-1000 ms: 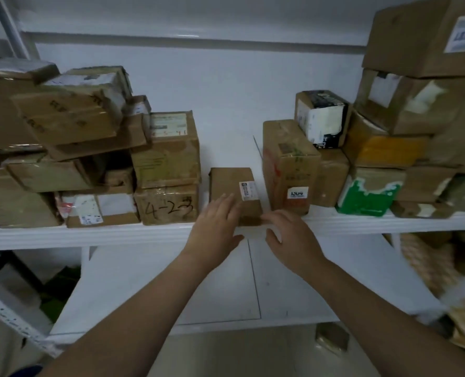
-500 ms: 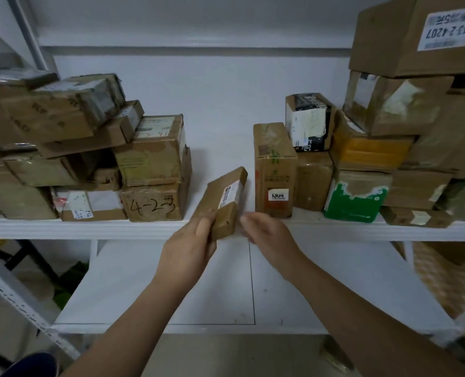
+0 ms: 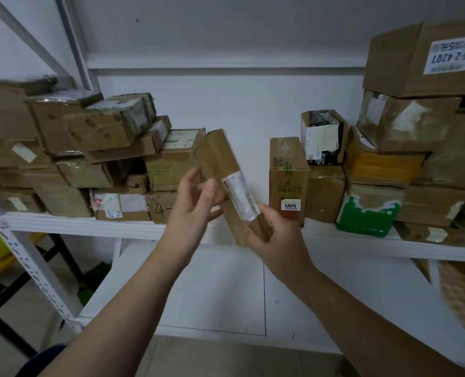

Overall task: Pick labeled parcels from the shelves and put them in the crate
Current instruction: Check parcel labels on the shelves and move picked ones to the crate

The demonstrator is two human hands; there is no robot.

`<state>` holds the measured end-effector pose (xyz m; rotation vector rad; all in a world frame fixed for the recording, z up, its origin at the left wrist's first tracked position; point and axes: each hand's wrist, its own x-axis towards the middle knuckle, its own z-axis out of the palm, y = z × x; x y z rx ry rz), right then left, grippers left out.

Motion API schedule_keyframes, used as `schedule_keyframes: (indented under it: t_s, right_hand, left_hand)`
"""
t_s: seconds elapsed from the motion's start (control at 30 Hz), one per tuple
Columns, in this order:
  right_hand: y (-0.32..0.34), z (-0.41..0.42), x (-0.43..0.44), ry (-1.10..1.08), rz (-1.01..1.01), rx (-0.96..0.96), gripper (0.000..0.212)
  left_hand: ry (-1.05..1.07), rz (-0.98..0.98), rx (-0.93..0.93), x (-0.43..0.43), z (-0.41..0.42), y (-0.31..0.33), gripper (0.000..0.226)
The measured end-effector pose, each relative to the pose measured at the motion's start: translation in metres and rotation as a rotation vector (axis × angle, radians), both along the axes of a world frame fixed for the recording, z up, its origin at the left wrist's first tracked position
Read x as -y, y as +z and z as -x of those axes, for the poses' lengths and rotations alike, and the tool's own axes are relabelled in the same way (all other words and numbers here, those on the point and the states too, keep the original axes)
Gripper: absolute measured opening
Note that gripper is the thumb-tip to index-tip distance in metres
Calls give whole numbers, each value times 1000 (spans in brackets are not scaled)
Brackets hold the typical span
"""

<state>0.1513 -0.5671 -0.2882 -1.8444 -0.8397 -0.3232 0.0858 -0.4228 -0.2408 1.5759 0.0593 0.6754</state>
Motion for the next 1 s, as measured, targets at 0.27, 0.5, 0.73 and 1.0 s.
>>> schedule_keyframes:
  t_s: [0.27, 0.5, 0.73, 1.0]
  right_hand:
    - [25, -7, 9, -198, 84, 677, 50]
    - [31, -25, 16, -350, 45, 851, 54]
    - [32, -31, 22, -283, -13, 707, 59]
    - [29, -35, 31, -217, -67, 668, 51]
  left_hand:
    - [155, 219, 254, -9, 15, 27, 70]
    - [208, 309, 269, -6, 11, 9, 43]
    - [245, 291, 274, -3, 3, 2, 45]
    - [360, 338, 195, -10, 0, 0, 37]
